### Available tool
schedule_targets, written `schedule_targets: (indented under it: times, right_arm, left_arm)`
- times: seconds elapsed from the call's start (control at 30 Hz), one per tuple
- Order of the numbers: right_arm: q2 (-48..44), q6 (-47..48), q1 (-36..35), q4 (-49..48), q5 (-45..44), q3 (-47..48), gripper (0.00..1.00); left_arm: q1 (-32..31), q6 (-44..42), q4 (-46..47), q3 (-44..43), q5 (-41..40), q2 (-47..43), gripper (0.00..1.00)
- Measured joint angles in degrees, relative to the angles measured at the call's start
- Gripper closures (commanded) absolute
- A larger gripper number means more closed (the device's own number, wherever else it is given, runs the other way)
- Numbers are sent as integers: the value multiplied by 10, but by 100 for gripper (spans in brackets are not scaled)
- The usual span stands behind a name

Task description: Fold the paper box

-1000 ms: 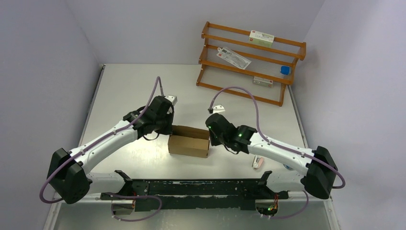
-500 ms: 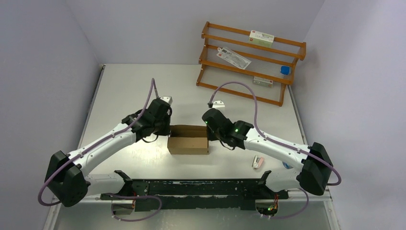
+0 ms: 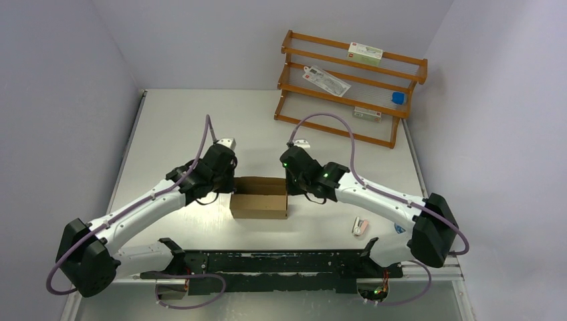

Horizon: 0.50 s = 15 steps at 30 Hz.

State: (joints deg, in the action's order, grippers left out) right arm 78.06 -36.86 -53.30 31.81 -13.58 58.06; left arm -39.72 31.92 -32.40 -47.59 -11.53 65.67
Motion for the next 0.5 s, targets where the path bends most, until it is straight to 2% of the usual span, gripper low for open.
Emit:
schedule_targets:
  times: [0.27,0.4,0.5]
  right_arm:
    - [18,7,26,9,40,15,100]
    - [18,12,33,4,50,15,84]
    - [16,20,33,-12,60,13,65]
  left_arm:
    - [-28,7,-1,0,-47,0,95]
    - [-35,16,1,7,-62,0,95]
    - [-37,20,3,11,-64,0,95]
